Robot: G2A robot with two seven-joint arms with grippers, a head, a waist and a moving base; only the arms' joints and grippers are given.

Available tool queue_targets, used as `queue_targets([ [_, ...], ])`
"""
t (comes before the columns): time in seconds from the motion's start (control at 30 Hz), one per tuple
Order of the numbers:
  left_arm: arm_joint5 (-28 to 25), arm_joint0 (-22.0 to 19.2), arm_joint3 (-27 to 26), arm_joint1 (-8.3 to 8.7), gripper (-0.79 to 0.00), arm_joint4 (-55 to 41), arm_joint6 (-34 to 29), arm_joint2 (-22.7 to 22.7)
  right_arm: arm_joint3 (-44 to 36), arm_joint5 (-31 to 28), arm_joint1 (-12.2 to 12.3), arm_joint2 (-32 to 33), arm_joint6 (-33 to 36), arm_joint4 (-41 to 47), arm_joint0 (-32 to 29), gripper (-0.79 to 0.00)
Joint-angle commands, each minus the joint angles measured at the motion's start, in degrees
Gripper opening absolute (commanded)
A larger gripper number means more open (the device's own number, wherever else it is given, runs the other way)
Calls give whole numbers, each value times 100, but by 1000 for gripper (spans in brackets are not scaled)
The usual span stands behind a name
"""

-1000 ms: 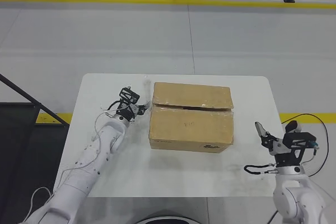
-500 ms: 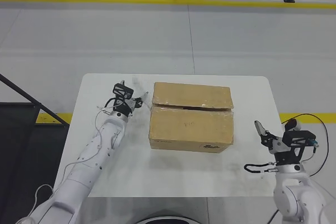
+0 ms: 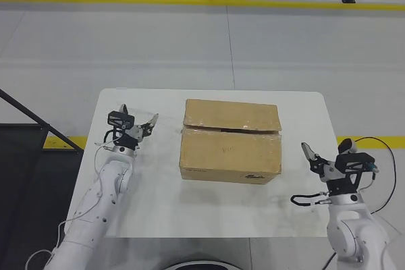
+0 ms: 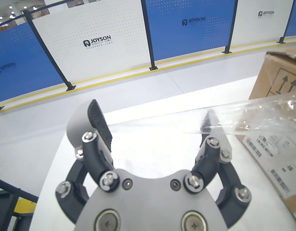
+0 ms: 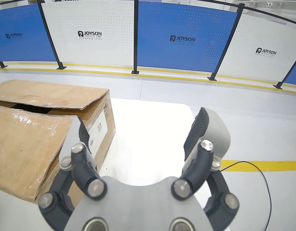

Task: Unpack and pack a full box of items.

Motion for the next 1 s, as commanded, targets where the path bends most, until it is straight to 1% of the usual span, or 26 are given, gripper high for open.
queue_targets([
  [0.0, 8, 190, -181, 13, 0, -19, -25, -68, -2, -14, -1, -10, 7, -6, 9, 0],
  [0.2, -20, 662, -609, 28, 0, -148, -152, -205, 4, -42, -3, -12, 4, -13, 16, 0],
  [0.3, -23, 806, -689, 25, 0, -124, -223, -200, 18, -56, -4, -6, -2, -10, 8, 0],
  [0.4, -46, 864, -673, 14, 0, -115, -277, -166, 29, -70, -6, -8, -9, -2, 4, 0],
  [0.57, -109, 843, -537, -5, 0, -121, -401, -117, 31, -75, -10, -15, -25, 1, -18, 0],
  [0.77, -218, 588, -252, -17, 0, -105, -622, -133, 7, -92, -11, 32, -68, 14, -78, 0],
  [0.97, -296, 544, -123, -29, 0, -126, -598, -138, 2, -97, -14, 86, -110, 51, -133, 0],
])
